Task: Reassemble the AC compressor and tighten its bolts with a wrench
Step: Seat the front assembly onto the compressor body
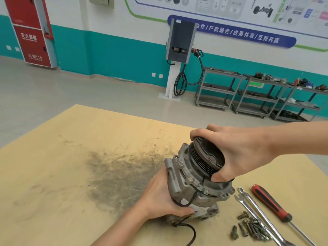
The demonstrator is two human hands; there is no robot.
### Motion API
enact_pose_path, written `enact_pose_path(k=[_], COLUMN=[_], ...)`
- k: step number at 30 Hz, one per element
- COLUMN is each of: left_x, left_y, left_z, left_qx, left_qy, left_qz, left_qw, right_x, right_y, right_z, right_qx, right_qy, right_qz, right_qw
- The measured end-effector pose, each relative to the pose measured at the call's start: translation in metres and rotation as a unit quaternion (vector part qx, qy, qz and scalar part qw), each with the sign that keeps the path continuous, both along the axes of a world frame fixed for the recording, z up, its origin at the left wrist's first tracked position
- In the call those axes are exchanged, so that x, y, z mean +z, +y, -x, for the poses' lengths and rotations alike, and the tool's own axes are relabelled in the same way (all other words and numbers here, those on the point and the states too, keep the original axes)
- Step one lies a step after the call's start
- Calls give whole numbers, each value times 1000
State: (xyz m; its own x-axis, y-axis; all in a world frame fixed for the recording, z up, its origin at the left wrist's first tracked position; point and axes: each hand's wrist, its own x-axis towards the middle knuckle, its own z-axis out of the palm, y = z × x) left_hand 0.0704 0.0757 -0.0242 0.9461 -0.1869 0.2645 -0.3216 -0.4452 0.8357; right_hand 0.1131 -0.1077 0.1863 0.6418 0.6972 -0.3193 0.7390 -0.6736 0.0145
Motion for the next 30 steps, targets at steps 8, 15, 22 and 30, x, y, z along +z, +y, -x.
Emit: enact_pose_path(k=[8, 15, 22, 30], left_x=[1, 7, 10, -1], left_y=[-4, -9, -26, -5], left_z=[6, 23, 20, 19], left_qx=[3, -15, 0, -47], left_qy=[-25, -10, -20, -22], left_qz=[2, 200, 252, 266], left_qw=[1000, 980, 967, 963], right_x=[5, 1, -3, -7], right_y=[2, -1, -11, -10], right_z=[7, 4, -6, -13], right_qx=[51, 59, 14, 19], right_qy=[-31, -36, -26, -20], right_qz=[14, -13, -40, -47], right_qw=[998, 998, 999, 999])
